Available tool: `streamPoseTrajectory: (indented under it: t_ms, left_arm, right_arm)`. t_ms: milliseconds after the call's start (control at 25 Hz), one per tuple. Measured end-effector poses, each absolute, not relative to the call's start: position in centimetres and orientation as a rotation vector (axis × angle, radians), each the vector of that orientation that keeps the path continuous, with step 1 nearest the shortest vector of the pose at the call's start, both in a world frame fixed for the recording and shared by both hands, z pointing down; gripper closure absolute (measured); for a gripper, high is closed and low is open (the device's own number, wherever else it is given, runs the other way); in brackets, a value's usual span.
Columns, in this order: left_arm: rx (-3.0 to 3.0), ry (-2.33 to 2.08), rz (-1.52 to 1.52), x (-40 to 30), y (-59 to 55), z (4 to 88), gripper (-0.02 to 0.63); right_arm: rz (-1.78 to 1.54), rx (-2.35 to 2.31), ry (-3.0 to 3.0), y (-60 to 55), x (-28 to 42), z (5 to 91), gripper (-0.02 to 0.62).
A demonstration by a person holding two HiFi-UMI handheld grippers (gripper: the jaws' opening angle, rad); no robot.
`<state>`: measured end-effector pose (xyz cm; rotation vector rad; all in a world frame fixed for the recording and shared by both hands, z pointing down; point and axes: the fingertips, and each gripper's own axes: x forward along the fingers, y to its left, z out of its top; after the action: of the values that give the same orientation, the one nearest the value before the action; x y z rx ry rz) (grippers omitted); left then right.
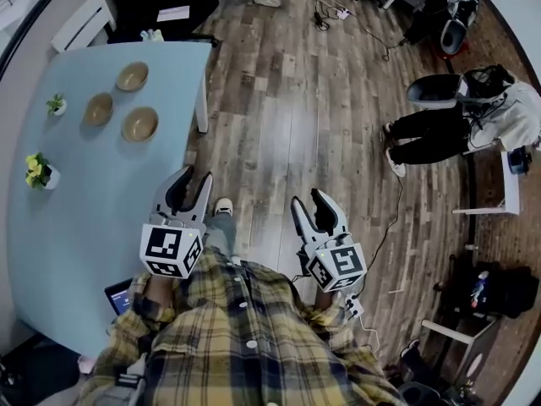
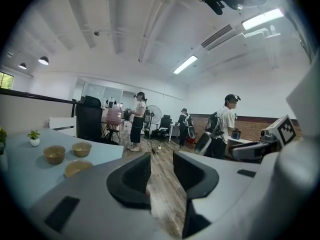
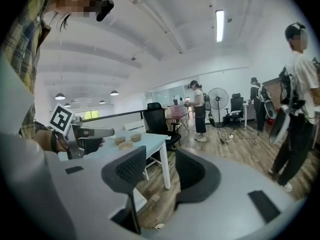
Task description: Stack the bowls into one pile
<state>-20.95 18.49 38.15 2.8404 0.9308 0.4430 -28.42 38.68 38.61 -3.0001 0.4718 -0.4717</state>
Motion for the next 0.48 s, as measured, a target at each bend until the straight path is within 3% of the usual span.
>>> streamPoseTrajectory:
  t_ms: [200, 480]
  left_arm:
    - [2.83, 0.919, 0.414, -13.5, 18.1, 37.7, 0.438]
    - [2.832, 0.823, 0.402, -7.4, 15.1, 38.1, 0.42]
  right_arm:
    - [-0.44, -3.002, 0.521, 37.9, -20.2, 37.4, 0.38]
    - [-0.502, -2.958, 0.626, 34.8, -12.4, 37.7, 0.368]
